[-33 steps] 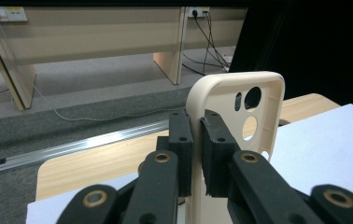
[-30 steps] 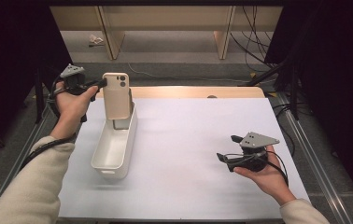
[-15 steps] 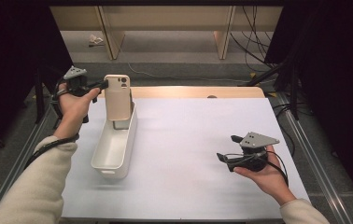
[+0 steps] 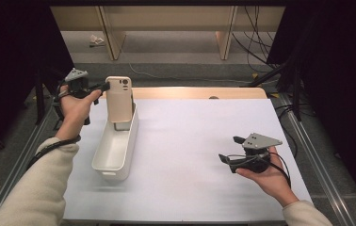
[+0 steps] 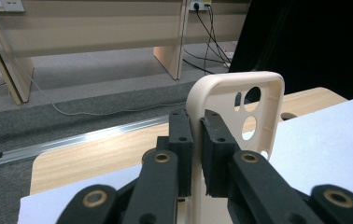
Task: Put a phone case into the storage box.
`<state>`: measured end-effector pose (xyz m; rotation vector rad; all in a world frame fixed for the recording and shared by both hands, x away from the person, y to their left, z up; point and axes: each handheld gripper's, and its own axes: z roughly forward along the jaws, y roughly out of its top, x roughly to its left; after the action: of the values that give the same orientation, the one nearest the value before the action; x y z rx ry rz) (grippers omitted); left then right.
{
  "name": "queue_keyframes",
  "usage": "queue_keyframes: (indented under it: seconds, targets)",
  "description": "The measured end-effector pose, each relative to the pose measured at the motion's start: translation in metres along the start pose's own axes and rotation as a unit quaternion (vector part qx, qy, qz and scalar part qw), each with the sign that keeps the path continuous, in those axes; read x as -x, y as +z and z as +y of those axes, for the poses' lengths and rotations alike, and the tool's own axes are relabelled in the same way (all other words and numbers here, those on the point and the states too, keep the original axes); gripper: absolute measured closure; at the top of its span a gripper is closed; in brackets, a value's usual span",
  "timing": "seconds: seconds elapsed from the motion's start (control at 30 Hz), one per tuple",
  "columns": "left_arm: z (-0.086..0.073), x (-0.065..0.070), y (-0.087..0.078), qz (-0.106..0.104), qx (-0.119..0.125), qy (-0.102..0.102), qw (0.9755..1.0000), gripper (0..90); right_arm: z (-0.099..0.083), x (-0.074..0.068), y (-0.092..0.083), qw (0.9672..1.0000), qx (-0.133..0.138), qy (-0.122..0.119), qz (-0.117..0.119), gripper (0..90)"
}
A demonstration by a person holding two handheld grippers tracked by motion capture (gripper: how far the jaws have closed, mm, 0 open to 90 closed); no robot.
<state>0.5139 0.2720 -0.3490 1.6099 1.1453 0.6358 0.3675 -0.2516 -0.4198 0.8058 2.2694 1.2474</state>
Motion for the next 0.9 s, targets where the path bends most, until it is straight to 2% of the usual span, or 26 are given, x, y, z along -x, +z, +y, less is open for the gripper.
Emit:
queue_keyframes:
  seconds: [0.9]
  targets:
    - [-0.013,-0.005,0.01,0.002,-0.013,-0.011,0.9999,83.3,0.0,0.0,-0.001,1.0,0.0,0.0,0.0,17.1]
